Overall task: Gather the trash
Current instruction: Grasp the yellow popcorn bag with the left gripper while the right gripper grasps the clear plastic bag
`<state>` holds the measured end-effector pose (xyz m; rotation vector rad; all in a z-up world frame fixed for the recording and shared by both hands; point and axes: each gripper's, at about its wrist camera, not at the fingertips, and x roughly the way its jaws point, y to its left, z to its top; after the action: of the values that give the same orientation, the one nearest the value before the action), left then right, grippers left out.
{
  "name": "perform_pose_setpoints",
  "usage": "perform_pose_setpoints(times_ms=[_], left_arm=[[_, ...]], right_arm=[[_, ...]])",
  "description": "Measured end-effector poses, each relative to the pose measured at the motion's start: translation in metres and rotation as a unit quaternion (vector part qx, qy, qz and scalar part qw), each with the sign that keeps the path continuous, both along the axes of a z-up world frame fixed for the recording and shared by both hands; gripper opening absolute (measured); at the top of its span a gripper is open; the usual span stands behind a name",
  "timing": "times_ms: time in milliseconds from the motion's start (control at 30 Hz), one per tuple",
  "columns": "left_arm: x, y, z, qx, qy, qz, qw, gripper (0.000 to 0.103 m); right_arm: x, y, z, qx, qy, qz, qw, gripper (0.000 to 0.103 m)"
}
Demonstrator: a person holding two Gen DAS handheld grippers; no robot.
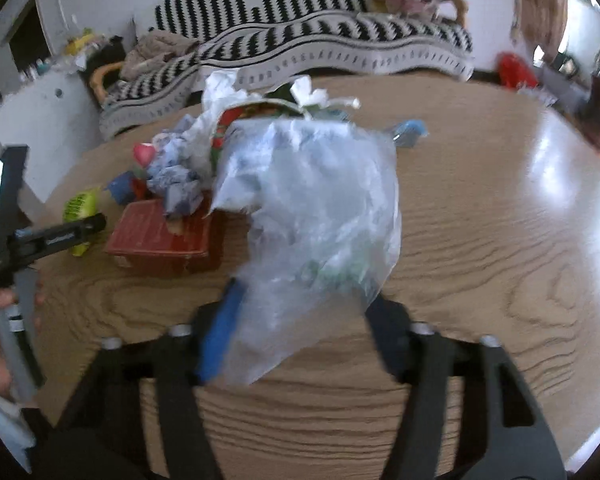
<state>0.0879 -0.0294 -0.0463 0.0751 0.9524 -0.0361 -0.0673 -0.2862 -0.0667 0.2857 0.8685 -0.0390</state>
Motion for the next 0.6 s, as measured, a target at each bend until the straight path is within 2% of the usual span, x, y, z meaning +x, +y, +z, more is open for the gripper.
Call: perform_pose_setpoints(times_ms=[33, 67, 100, 233, 400, 500, 600], left_arm=[[0.000, 0.001, 0.001, -0.001, -0.004, -0.001, 1.0000, 0.094], [0.000, 0.002, 0.001, 0.001, -0.010, -0.003, 1.0000, 0.088], [0.000, 0.004, 0.002, 0.001, -0.013, -0.009, 0.9999, 0.067], [-0.002, 0.007, 0.004, -0.003, -0.019, -0.015, 0.9997, 0.062], [-0.012, 0.017, 0.016, -0.021, -0.029, -0.011, 0.9993, 0.060], [-0.015, 0.024, 0.023, -0.024, -0.038, 0.002, 0.9990, 0.060], [-0.015, 0.034, 0.026, -0.046, -0.035, 0.023, 0.9980, 0.060]], right_arm=[[-0.001, 0.000, 0.001, 0.004, -0.002, 0.001, 1.000, 0.033], [-0.002, 0.000, 0.002, 0.004, -0.004, 0.003, 1.000, 0.031], [-0.004, 0.001, 0.004, 0.004, -0.009, 0.006, 1.000, 0.025], [-0.011, 0.008, 0.015, 0.004, -0.031, 0.016, 0.999, 0.013], [-0.025, 0.010, 0.038, 0.011, -0.081, 0.016, 0.997, 0.012], [-0.038, 0.005, 0.057, 0.000, -0.123, -0.002, 0.992, 0.012], [-0.048, -0.004, 0.067, -0.002, -0.151, -0.027, 0.988, 0.012]])
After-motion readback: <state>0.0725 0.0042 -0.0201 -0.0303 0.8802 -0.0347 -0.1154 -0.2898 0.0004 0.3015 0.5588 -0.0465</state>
